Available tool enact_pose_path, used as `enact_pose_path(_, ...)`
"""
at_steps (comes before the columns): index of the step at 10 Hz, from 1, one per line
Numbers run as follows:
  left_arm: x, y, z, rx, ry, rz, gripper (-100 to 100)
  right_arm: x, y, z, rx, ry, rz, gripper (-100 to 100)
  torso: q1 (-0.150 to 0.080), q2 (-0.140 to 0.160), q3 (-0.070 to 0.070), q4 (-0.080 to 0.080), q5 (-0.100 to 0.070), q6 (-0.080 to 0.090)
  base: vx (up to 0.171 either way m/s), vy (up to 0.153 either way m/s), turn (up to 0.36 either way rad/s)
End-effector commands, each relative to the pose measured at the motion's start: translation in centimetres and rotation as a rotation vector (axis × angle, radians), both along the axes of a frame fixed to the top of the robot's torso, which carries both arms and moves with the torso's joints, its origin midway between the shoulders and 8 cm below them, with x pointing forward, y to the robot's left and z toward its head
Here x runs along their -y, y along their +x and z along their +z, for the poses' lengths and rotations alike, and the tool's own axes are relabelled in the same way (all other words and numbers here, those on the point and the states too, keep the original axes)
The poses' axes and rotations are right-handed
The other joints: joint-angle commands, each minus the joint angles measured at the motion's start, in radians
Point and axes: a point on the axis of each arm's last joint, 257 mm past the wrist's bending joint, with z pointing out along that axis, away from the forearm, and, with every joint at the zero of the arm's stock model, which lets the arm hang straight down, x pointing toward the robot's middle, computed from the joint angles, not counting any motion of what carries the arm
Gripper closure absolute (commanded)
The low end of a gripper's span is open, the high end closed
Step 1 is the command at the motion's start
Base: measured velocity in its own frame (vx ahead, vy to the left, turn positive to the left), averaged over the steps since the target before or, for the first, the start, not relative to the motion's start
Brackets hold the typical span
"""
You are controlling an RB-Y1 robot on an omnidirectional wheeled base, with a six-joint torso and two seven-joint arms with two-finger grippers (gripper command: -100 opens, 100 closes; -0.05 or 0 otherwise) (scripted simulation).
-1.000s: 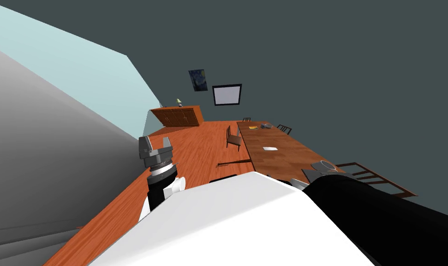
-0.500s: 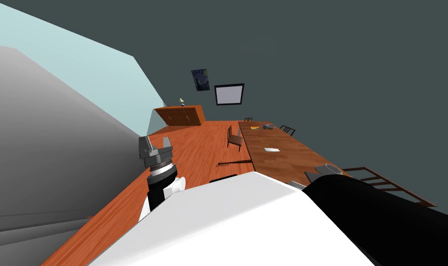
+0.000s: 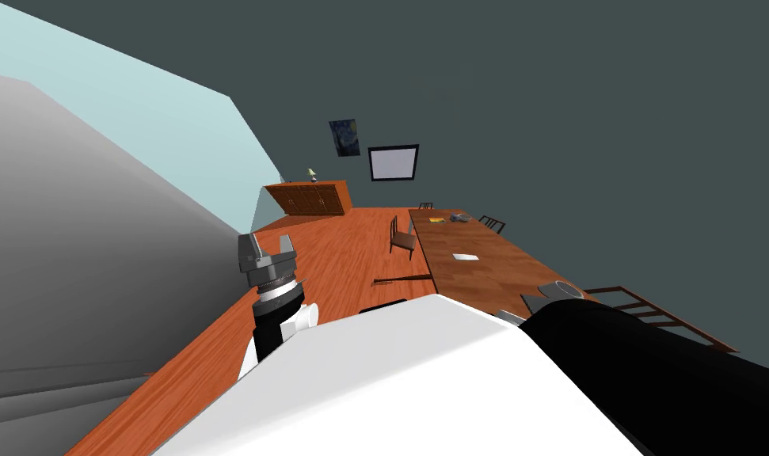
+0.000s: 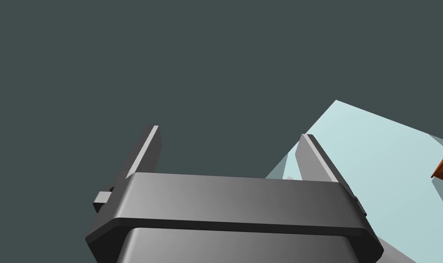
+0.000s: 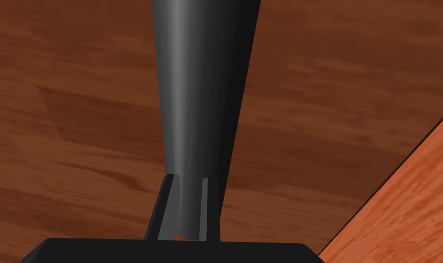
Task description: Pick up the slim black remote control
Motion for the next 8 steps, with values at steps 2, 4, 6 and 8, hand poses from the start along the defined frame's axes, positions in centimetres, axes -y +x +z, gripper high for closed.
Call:
enact_pose_path(2, 0.0, 0.0, 0.0, 0.000, 0.000, 0.000, 0, 0.0, 0.0, 0.0, 0.000, 0.000, 0.000, 0, 0.000, 0.000, 0.000, 0.000, 0.000, 0.000, 0.000, 0.000, 0.000)
enact_pose_path(4, 0.0, 0.0, 0.0, 0.000, 0.000, 0.000, 0, -0.2, 0.4, 1.1, -0.004, 0.003, 0.016, 100, 0.001, -0.001, 0.000, 0.000, 0.000, 0.000, 0.013, 0.017, -0.088)
enact_pose_path(6, 0.0, 0.0, 0.0, 0.000, 0.000, 0.000, 0, -0.2, 0.6, 1.9, -0.006, 0.002, 0.026, 100, 0.002, -0.001, -0.001, 0.000, 0.001, 0.000, 0.012, 0.020, -0.054)
enact_pose_path(8, 0.0, 0.0, 0.0, 0.000, 0.000, 0.000, 0, -0.3, 0.6, 1.7, -0.005, 0.002, 0.023, 0, 0.001, -0.001, 0.000, 0.000, 0.000, 0.000, 0.003, 0.005, -0.007)
